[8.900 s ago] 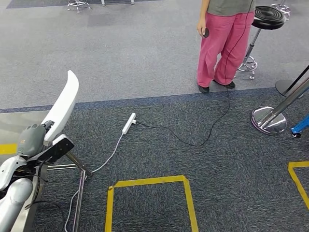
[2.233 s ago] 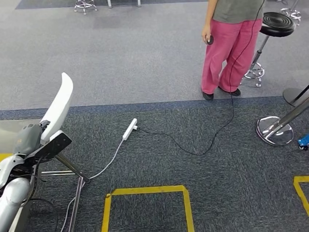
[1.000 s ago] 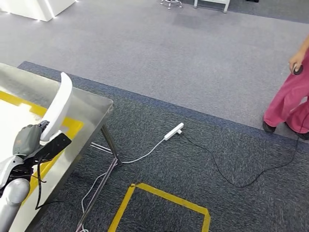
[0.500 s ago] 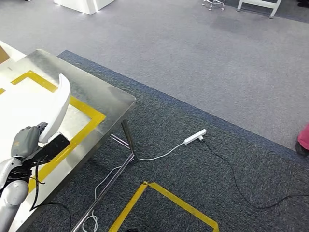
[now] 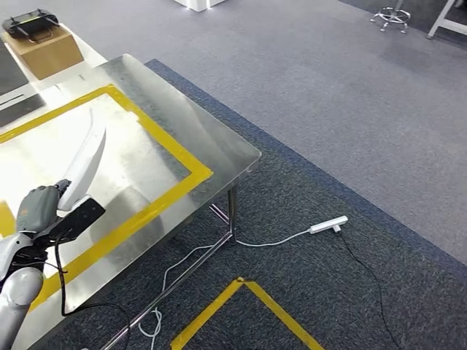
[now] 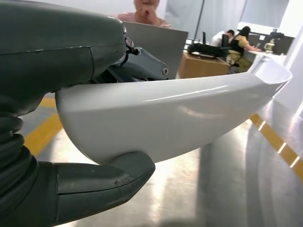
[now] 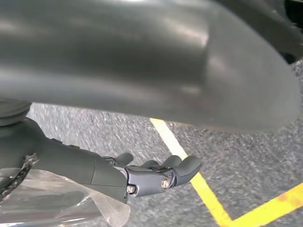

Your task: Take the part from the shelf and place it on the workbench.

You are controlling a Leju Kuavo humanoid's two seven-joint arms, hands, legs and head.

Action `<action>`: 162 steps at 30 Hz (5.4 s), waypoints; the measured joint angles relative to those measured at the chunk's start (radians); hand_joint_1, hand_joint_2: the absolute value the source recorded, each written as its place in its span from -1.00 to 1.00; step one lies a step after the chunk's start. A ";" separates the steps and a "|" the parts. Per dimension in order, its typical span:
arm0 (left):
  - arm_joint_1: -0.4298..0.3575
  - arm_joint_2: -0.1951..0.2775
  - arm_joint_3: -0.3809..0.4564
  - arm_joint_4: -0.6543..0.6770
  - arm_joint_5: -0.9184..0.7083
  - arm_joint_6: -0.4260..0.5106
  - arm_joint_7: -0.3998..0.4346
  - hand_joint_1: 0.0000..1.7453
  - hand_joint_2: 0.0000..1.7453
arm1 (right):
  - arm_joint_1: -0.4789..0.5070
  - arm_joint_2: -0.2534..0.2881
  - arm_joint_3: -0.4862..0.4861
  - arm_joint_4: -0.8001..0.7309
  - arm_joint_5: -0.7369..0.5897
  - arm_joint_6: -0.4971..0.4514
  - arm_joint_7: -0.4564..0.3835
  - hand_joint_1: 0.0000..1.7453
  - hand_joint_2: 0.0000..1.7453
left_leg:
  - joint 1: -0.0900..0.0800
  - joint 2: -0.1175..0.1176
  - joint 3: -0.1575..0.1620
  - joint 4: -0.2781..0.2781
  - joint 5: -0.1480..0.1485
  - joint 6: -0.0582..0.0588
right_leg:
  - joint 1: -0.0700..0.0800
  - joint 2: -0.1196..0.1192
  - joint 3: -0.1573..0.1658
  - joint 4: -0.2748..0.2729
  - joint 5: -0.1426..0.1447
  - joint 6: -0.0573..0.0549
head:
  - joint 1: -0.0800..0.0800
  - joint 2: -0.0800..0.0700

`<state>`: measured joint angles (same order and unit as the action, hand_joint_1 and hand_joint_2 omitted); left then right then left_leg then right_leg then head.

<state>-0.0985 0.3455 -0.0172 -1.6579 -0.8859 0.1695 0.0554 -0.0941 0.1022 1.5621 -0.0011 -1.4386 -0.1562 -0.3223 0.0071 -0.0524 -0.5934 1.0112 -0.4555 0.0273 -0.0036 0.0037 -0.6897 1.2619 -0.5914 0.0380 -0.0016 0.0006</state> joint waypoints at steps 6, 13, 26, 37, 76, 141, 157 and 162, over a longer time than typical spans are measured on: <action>-0.001 0.000 0.000 0.000 -0.003 0.000 0.000 1.00 1.00 | -0.001 0.000 0.000 0.000 0.000 0.001 0.000 -1.00 -1.00 | 0.006 -0.077 -0.005 0.002 -0.001 -0.026 | -0.006 0.072 0.115 -0.254 0.108 -0.015 | -0.001 0.000; 0.001 0.003 0.002 0.000 -0.007 -0.002 0.001 1.00 1.00 | -0.002 0.000 0.000 0.000 0.002 0.000 0.000 -1.00 -1.00 | 0.006 0.041 -0.128 0.261 -0.126 -0.057 | -0.003 -0.021 0.134 -0.271 0.106 -0.044 | -0.011 0.000; 0.003 0.004 0.004 -0.001 -0.013 -0.002 0.003 1.00 1.00 | -0.008 0.000 0.000 0.000 0.001 0.000 -0.001 -1.00 -1.00 | 0.000 0.054 0.001 -0.004 0.002 -0.005 | 0.002 -0.037 0.098 -0.132 -0.006 0.001 | -0.006 0.000; 0.011 0.001 0.002 -0.001 -0.025 -0.001 -0.002 1.00 1.00 | -0.002 0.000 0.000 0.000 0.000 0.000 -0.002 -1.00 -1.00 | 0.006 -0.092 -0.006 -0.002 0.003 -0.030 | -0.004 0.066 0.122 -0.258 0.103 -0.023 | -0.005 0.000; -0.092 -0.003 -0.189 0.139 -0.176 -0.023 -0.103 1.00 1.00 | -0.030 -0.002 0.000 -0.039 0.008 0.042 0.015 -1.00 -1.00 | -0.005 0.032 0.022 -0.008 -0.018 -0.013 | 0.007 0.009 0.116 -0.259 0.103 -0.021 | -0.012 0.000; -0.035 0.029 -0.070 0.264 -0.172 0.079 -0.094 -1.00 -1.00 | 0.002 -0.026 0.000 -0.072 0.037 0.035 -0.012 -1.00 -1.00 | -0.011 0.032 0.019 0.002 -0.021 -0.014 | -0.001 0.007 0.119 -0.260 0.107 -0.015 | -0.012 0.000; -0.024 0.024 -0.056 0.255 -0.162 0.058 -0.088 -1.00 -1.00 | -0.004 -0.026 0.000 -0.072 0.034 0.044 -0.001 -1.00 -1.00 | 0.000 0.035 -0.004 -0.015 0.031 -0.027 | -0.006 0.013 0.185 -0.273 0.071 -0.002 | -0.005 0.000; -0.021 0.025 -0.053 0.255 -0.161 0.053 -0.083 -1.00 -1.00 | -0.004 -0.026 0.000 -0.069 0.031 0.049 0.002 -1.00 -1.00 | 0.005 0.037 -0.047 0.084 -0.061 -0.053 | -0.008 0.000 0.155 -0.279 0.101 -0.044 | -0.011 0.000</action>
<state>-0.1197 0.3702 -0.0701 -1.4030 -1.0465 0.2228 -0.0278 -0.0982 0.0761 1.5621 -0.0706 -1.4078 -0.1074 -0.3199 0.0126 -0.0150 -0.6403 1.0956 -0.5169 -0.0259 -0.0113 0.0034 -0.5352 0.9827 -0.4901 -0.0063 -0.0126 0.0005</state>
